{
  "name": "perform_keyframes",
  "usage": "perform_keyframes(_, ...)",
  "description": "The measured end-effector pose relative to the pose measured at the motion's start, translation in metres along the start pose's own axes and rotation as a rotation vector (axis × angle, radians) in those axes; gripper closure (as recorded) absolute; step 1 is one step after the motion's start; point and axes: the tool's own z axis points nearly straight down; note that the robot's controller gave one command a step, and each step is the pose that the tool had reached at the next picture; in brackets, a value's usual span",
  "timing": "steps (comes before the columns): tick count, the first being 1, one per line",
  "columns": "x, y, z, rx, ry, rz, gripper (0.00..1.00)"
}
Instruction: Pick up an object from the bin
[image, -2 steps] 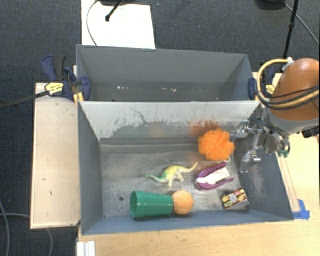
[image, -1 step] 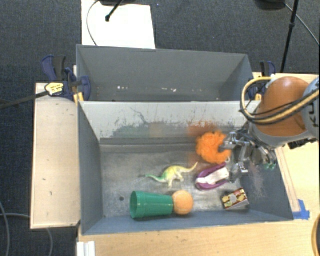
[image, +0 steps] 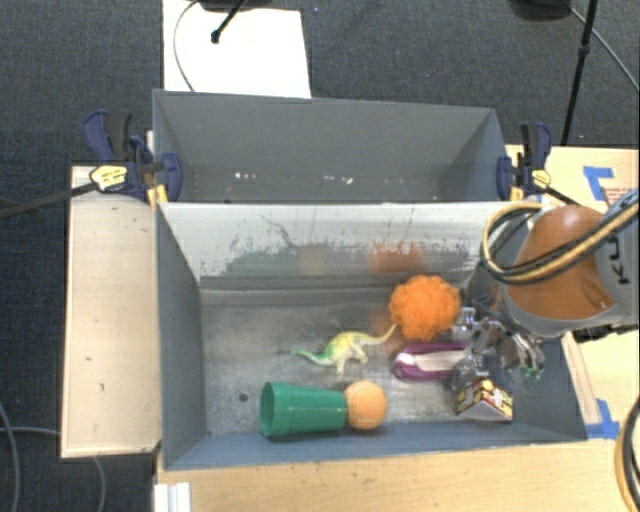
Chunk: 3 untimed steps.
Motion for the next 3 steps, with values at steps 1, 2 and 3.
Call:
perform_keyframes(1, 0.000, 0.000, 0.000, 0.000, 0.000, -0.001, 1.00)
perform_keyframes(2, 0.000, -0.001, -0.038, -0.001, 0.016, 0.010, 1.00)
perform_keyframes(3, -0.005, 0.009, -0.107, 0.000, 0.012, 0.023, 1.00)
